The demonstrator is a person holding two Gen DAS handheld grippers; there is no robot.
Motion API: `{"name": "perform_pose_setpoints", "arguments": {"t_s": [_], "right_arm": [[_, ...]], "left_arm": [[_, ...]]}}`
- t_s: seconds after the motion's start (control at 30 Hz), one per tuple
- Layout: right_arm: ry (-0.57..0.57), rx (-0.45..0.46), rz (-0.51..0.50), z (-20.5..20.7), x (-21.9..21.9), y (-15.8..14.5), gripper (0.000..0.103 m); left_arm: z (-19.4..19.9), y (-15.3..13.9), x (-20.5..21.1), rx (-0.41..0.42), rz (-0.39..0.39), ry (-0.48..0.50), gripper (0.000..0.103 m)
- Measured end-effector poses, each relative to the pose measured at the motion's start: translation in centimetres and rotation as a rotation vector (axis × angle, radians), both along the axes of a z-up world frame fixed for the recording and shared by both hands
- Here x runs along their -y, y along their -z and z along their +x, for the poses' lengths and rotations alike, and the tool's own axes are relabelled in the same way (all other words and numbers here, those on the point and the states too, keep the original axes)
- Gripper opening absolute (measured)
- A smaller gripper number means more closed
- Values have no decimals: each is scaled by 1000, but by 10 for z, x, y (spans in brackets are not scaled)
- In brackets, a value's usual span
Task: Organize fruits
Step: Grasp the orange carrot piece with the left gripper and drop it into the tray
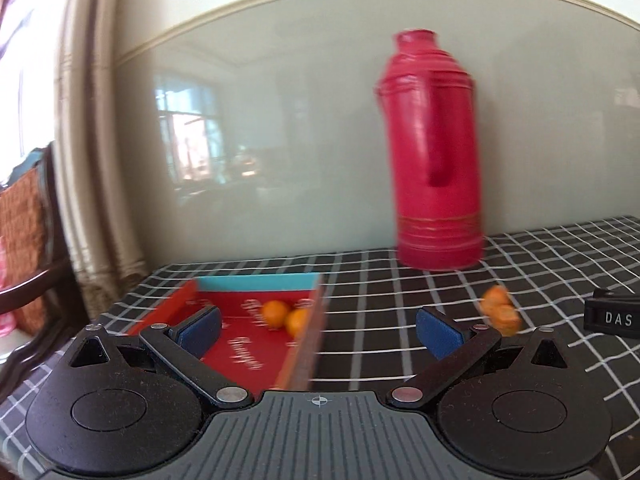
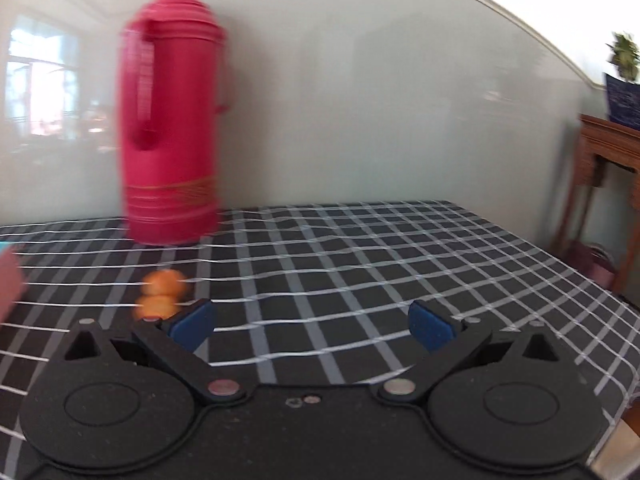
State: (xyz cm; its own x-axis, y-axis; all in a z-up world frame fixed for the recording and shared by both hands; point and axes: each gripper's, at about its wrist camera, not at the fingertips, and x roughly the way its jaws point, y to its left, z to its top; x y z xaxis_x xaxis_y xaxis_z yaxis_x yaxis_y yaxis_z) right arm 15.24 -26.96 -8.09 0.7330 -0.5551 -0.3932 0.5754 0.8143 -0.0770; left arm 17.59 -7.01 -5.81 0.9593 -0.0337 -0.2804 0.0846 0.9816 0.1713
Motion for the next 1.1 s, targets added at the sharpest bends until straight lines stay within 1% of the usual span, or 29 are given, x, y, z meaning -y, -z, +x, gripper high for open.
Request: {"name": "perform_pose_setpoints", "arguments": {"t_s": [0.23,0.4,0.5,0.53,0.6,0.63,0.73,0.9,1.03,1.1], "right_arm": [[135,-14,-9,-16,43,5,97],[173,-17,-23,-24,57,9,97],[176,-11,-24,-25,63,8,97],[179,-9,-23,-26,64,7,97],[187,-7,-27,-27,65,6,97],[194,-9,-30,-28,66,5,97],[244,-5,-55,-30,69,5,97],[300,-16,-57,-31,77,6,97],[289,-14,-22,-31,81,7,97],[282,-16,-29,-29,79,7,97]], "left_arm": [[15,16,49,-64,13,101,102],[27,28,74,-132,5,148,102],[33,31,87,-146,0,168,101],[35,32,92,-146,5,175,94],[42,35,102,-168,10,202,85],[47,36,107,-182,9,210,83],[57,41,120,-203,10,223,82],[72,45,132,-243,-8,238,82],[84,48,141,-265,-8,245,80],[87,49,141,-278,-16,245,77]]}}
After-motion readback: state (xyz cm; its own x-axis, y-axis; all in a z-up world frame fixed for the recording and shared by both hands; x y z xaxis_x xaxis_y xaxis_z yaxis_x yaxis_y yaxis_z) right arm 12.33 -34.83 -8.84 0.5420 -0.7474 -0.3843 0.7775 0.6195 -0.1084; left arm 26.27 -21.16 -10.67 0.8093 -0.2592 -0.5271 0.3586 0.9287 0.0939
